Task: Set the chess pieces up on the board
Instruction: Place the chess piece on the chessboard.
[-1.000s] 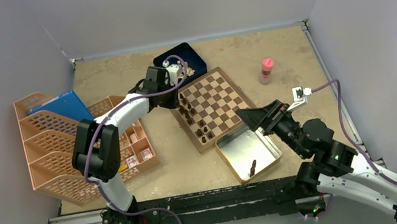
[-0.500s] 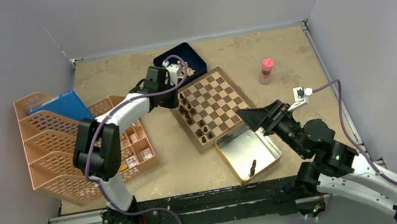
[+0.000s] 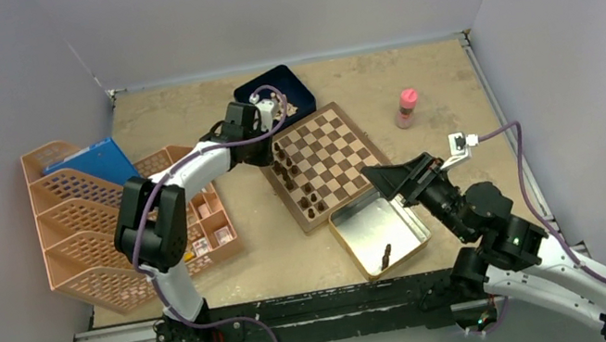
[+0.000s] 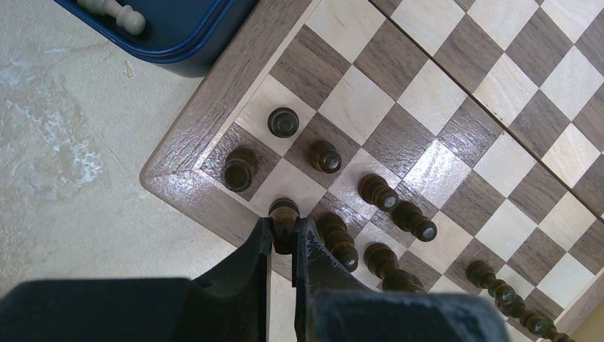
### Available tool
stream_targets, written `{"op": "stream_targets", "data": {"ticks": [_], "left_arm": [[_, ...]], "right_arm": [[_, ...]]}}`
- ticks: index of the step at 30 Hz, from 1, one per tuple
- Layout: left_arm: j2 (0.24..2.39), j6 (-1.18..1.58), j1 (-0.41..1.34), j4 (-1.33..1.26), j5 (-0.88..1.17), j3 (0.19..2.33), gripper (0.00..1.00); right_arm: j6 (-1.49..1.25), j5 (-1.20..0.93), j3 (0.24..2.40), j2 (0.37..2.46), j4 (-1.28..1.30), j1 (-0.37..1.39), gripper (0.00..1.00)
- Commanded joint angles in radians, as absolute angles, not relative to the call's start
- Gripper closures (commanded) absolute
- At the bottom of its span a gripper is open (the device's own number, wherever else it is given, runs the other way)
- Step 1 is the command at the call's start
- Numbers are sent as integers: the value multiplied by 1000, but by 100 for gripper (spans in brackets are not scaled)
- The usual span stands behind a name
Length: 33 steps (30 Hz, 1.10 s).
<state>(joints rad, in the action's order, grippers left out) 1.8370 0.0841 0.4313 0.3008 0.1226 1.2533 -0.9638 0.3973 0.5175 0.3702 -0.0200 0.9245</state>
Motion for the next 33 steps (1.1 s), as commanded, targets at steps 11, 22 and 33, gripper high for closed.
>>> {"op": "stream_targets", "data": {"ticks": [11, 22, 33], "left_arm": [[1848, 66, 421, 263, 136, 1295, 98], [1871, 64, 422, 278, 152, 1315, 96], [1864, 65, 423, 305, 141, 1323, 91]], "right_arm": [[-947, 383, 557, 364, -63, 929, 1], [-950, 380, 552, 356, -58, 928, 1], [-948, 374, 545, 362, -66, 928, 1]]}}
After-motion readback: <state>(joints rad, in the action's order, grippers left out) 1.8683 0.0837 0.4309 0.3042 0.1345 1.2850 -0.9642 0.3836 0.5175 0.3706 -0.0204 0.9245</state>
